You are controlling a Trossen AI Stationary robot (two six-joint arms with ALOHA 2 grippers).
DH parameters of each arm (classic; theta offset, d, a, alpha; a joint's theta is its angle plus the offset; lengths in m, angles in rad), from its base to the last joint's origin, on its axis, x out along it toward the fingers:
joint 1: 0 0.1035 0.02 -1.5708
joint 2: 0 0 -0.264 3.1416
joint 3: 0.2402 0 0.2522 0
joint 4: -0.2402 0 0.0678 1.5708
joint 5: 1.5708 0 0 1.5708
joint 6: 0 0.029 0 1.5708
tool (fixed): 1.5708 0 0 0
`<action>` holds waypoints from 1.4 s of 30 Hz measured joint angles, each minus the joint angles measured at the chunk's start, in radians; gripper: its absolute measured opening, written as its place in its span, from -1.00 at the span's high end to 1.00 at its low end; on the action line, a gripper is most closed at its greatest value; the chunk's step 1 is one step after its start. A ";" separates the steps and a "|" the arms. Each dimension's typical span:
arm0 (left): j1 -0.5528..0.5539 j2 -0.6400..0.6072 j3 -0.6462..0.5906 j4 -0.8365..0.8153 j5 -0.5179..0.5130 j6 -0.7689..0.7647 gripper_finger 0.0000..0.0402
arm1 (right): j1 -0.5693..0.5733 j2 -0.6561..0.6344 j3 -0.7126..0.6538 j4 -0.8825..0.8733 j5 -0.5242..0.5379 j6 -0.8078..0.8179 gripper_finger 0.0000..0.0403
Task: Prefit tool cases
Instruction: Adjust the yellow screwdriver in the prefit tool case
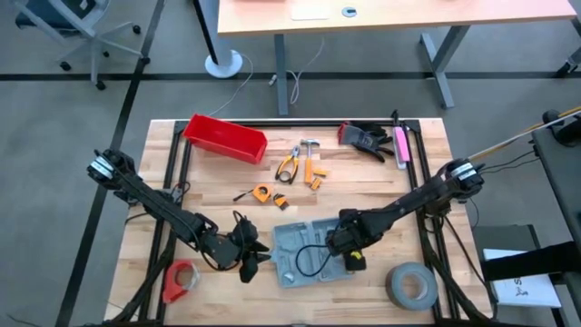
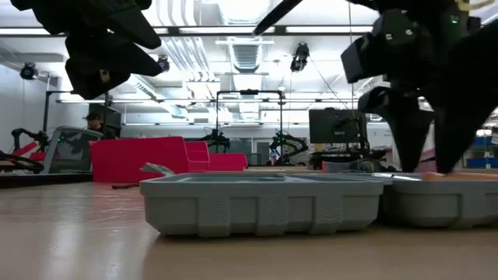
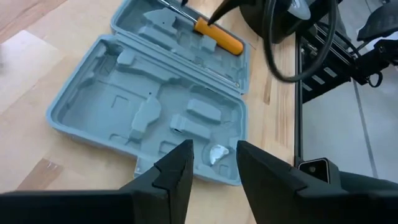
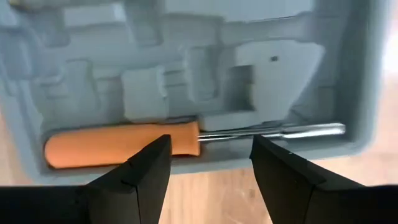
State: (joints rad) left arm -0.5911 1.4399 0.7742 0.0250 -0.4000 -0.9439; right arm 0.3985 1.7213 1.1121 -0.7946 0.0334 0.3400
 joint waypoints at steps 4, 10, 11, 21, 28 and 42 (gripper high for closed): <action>-0.001 0.000 0.000 0.001 0.010 0.000 0.37 | 0.000 -0.032 0.026 -0.007 0.023 -0.001 0.01; -0.001 0.000 0.000 0.003 0.023 0.000 0.40 | 0.000 -0.037 0.022 -0.033 0.175 -0.013 0.01; -0.001 0.000 0.000 0.003 0.023 0.000 0.40 | -0.001 -0.032 0.020 -0.031 0.185 -0.020 0.01; -0.001 -0.001 0.000 0.007 0.025 -0.007 0.40 | 0.004 0.052 -0.010 -0.007 0.018 -0.046 0.01; -0.001 -0.003 0.000 0.006 0.026 -0.008 0.39 | 0.005 0.035 0.007 -0.050 0.118 -0.026 0.01; -0.001 -0.013 0.000 0.005 0.026 -0.005 0.39 | 0.002 0.021 0.019 -0.075 0.155 -0.016 0.01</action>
State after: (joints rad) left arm -0.5919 1.4271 0.7742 0.0299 -0.3740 -0.9485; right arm 0.4007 1.7424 1.1306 -0.8699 0.1884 0.3239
